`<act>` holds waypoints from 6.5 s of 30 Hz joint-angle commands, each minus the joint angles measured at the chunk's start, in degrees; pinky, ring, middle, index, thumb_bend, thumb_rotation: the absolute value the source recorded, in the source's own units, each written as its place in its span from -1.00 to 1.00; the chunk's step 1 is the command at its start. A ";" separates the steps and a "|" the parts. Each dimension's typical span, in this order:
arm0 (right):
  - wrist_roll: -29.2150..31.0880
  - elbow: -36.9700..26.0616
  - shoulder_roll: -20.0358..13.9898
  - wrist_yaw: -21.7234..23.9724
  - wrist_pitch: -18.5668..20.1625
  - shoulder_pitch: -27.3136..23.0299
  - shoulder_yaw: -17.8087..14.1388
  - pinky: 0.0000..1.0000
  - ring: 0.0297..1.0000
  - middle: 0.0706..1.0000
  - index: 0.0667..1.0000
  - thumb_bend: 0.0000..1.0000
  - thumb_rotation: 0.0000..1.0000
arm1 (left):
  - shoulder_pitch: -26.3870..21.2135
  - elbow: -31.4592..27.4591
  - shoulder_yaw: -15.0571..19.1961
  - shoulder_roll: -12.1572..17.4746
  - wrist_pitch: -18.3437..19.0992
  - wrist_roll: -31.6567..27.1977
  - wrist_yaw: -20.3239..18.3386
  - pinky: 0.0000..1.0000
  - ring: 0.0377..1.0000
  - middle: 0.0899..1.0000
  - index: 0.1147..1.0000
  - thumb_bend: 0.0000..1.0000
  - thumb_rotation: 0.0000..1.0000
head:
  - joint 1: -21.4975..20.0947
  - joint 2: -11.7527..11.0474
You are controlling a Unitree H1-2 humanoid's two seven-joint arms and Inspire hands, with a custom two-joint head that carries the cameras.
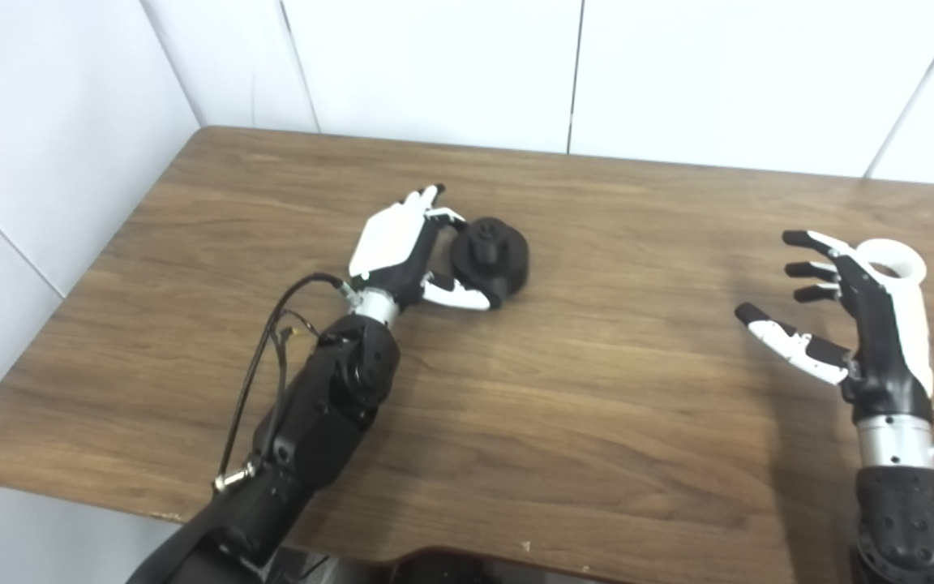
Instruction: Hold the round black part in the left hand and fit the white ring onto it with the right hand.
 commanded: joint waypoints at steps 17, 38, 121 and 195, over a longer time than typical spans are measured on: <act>-1.95 -3.46 1.03 -0.51 0.85 -1.62 -0.22 0.16 0.41 0.64 0.51 0.25 -0.41 | 3.88 -9.99 -8.35 -3.25 -5.16 0.28 -8.44 1.00 1.00 1.00 0.15 0.93 -0.20 | -4.90 1.62; -5.93 -3.32 5.51 -1.48 2.74 -1.51 1.99 0.21 0.42 0.65 0.53 0.26 -0.37 | 6.36 -12.56 -7.85 -0.30 -8.66 -0.83 -12.14 1.00 1.00 1.00 0.15 0.91 -0.30 | -24.82 0.84; -20.25 13.83 -20.62 19.54 26.24 -20.51 6.25 0.64 0.93 1.00 0.77 0.99 0.10 | 6.14 -11.84 -4.77 -1.50 -11.57 -1.81 -13.85 1.00 1.00 1.00 0.12 0.88 -0.34 | -24.44 0.48; -16.89 6.52 -18.18 3.86 20.07 -19.06 3.37 0.71 0.69 0.74 -0.09 0.03 -0.69 | 6.30 -12.71 -4.30 -2.02 -10.35 -1.18 -14.35 1.00 1.00 1.00 0.12 0.83 -0.35 | -23.37 2.07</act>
